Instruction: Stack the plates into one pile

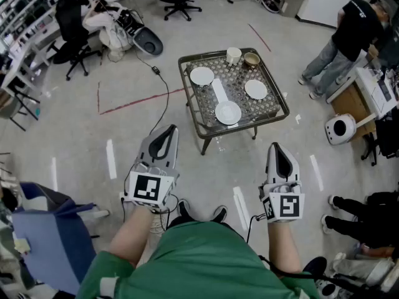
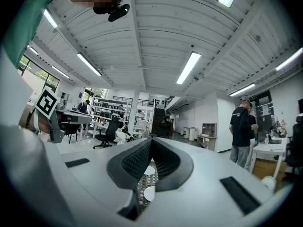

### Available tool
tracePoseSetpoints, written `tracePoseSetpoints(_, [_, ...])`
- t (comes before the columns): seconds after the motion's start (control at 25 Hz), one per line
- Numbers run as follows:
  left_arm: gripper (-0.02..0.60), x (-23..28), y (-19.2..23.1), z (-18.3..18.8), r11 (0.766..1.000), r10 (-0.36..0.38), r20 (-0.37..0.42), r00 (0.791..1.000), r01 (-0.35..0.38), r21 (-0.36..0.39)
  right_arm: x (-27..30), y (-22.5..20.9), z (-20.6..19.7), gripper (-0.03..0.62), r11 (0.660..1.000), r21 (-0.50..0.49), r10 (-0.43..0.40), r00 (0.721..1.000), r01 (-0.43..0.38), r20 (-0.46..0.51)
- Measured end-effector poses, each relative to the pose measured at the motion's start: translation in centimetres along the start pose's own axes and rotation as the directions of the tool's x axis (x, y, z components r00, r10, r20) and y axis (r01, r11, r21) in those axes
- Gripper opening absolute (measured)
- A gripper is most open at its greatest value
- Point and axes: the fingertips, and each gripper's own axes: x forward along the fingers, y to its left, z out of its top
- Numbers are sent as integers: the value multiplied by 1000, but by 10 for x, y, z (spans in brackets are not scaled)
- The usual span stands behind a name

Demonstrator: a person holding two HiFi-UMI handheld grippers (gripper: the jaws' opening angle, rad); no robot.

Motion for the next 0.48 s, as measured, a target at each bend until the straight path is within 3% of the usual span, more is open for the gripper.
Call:
tracePoseSetpoints(0.32, [25, -2, 17, -6, 1000, 0, -8, 1000, 0, -8, 6, 6, -2, 21, 1000, 3, -29, 1000, 29, -11])
tracePoseSetpoints(0.48, [25, -9, 33, -10, 1000, 10, -3, 1000, -11, -26, 7, 5, -8, 23, 995, 57, -75, 997, 76, -17])
